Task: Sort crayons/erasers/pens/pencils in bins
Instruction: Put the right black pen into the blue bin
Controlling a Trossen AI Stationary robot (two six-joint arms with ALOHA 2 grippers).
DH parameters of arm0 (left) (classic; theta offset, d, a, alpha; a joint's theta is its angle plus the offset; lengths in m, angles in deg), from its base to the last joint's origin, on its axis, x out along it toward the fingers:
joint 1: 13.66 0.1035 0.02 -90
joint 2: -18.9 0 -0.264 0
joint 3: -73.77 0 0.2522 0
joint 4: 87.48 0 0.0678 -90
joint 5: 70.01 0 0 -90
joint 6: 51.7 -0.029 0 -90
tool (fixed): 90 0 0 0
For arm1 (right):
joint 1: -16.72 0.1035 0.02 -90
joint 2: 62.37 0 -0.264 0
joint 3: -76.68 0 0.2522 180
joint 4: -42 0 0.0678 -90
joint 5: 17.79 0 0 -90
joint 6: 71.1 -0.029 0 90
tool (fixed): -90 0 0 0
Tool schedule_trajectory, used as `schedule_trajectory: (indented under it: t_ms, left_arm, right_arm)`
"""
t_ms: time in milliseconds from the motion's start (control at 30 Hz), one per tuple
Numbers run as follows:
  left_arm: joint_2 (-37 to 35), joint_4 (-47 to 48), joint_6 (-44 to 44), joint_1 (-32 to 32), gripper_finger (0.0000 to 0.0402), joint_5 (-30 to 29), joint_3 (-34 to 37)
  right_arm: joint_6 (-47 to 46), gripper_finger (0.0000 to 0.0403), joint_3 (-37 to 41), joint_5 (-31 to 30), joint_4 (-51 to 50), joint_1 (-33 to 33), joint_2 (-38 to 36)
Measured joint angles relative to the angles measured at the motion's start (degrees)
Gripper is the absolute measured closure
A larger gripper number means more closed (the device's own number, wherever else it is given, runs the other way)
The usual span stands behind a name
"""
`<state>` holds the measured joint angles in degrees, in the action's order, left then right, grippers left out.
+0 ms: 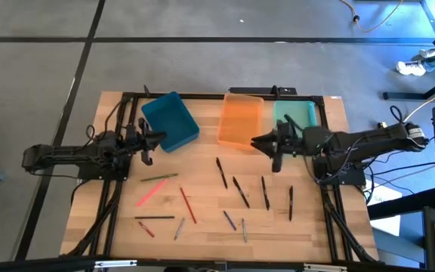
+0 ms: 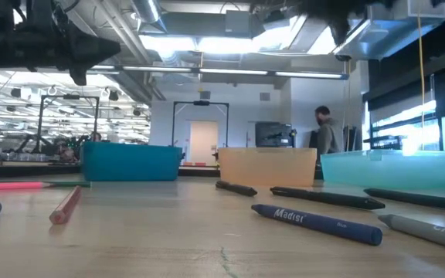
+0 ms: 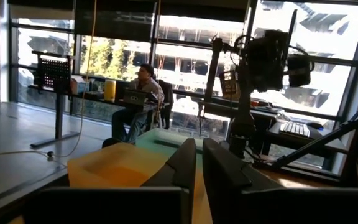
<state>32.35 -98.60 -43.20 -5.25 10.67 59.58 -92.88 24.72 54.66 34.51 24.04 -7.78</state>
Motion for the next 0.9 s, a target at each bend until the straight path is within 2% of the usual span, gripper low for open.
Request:
schedule_trajectory:
  t_ms: [133, 233, 400, 567, 767, 900]
  left_arm:
    - [0.6, 0.5, 0.1, 0.0, 0.0370, -0.1, 0.0]
    - [1.1, 1.4, 0.2, 0.0, 0.0351, -0.2, 0.0]
    - [2.8, 3.3, 1.8, 0.0, 0.0327, -1.1, 0.0]
    - [3.5, 3.7, 1.4, 0.0, 0.0329, -3.9, 0.0]
    - [2.6, 3.7, -0.4, 0.0, 0.0340, -5.8, -1.9]
    - [2.7, 3.9, -2.9, 0.1, 0.0348, -7.8, -3.9]
  right_arm:
    - [-9.5, 0.0318, 1.0, -11.5, -11.9, 3.5, 0.4]
    - [-17.1, 0.0319, 0.6, -16.5, -18.7, 5.3, 0.6]
    - [-27.2, 0.0319, 0.4, -18.3, -26.9, 6.4, 0.7]
    - [-36.4, 0.0319, 0.4, -20.3, -34.0, 8.6, 3.6]
    - [-39.2, 0.0319, 0.4, -22.2, -34.8, 13.0, 9.1]
    - [-42.5, 0.0319, 0.4, -23.1, -39.4, 14.6, 10.6]
